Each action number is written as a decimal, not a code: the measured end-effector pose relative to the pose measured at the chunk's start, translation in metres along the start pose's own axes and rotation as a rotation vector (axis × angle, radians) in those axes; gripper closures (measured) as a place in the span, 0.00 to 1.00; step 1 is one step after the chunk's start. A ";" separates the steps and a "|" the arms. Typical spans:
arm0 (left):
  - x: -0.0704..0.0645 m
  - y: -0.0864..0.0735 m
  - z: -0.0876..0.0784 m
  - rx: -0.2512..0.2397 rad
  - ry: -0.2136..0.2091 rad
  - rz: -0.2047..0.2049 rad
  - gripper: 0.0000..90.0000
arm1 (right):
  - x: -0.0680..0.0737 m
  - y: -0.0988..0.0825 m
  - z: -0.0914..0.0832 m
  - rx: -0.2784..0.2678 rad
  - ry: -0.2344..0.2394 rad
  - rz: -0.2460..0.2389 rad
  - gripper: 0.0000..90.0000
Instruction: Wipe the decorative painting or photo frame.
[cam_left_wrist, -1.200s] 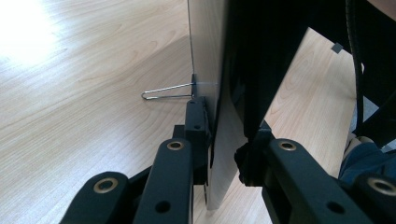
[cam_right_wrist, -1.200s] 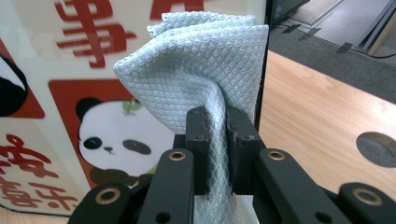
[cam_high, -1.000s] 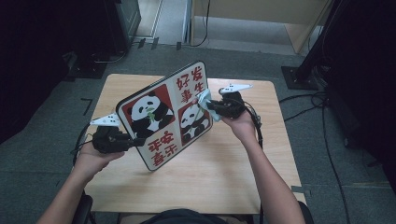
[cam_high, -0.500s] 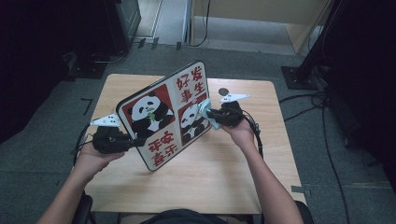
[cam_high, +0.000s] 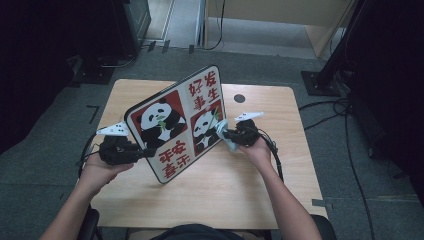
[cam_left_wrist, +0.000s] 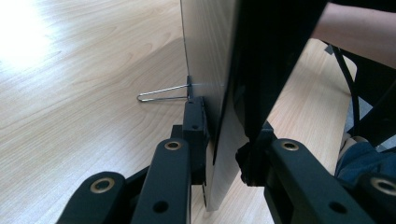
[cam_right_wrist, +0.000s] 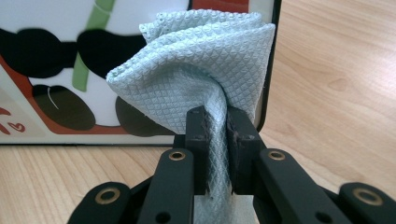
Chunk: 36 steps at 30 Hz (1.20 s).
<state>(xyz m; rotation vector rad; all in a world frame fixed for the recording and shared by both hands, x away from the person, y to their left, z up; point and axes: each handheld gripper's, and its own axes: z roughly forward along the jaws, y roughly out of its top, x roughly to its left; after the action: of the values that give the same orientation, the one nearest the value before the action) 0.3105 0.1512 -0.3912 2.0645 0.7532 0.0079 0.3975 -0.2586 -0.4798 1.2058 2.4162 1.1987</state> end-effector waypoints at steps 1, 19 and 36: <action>0.000 0.000 0.000 -0.001 -0.003 -0.003 0.85 | 0.000 -0.003 0.002 -0.004 0.004 0.012 0.90; -0.001 -0.002 0.000 -0.010 0.025 -0.027 0.86 | 0.000 -0.010 0.010 0.081 0.020 0.044 0.90; 0.000 -0.002 0.000 -0.015 0.027 -0.033 0.87 | 0.007 0.026 -0.036 -0.057 0.018 0.050 0.90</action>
<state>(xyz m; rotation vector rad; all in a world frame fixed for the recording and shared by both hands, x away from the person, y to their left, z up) 0.3092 0.1517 -0.3929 2.0408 0.8009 0.0229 0.3908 -0.2653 -0.4354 1.2511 2.3610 1.2891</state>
